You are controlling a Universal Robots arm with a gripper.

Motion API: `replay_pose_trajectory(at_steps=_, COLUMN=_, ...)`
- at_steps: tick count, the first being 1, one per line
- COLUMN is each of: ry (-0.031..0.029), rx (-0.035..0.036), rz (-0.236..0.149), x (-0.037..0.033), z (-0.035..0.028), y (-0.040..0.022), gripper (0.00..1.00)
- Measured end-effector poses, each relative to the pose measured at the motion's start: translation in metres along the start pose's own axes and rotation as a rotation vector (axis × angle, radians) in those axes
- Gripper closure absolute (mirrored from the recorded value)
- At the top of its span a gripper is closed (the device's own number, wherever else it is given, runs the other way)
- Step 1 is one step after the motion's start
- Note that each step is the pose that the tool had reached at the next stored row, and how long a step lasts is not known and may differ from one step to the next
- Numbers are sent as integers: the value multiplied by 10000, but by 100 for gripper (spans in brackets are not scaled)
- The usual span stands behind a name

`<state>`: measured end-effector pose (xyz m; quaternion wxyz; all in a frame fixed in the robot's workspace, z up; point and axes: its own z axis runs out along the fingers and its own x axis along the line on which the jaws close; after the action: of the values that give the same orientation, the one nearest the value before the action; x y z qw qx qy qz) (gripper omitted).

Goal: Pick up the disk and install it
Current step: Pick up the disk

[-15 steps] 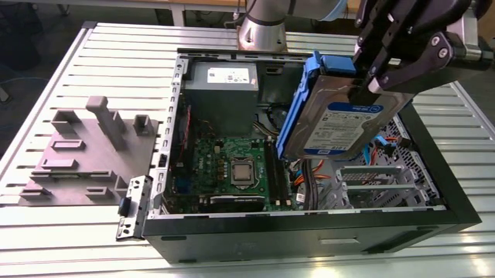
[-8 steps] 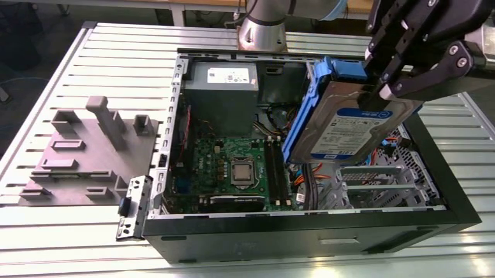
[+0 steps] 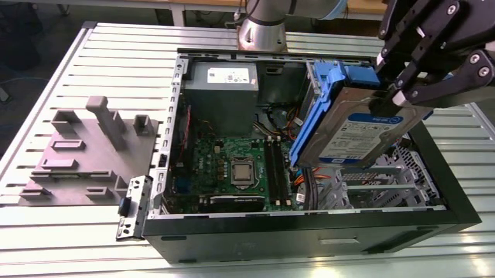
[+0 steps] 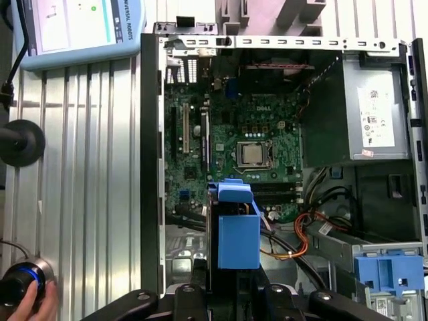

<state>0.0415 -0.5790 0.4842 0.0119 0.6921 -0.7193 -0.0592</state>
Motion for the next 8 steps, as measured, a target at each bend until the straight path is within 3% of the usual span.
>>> replay_pose_trajectory(at_steps=8, ry=0, rx=-15, rz=3, x=19, z=1, y=-42, gripper=65)
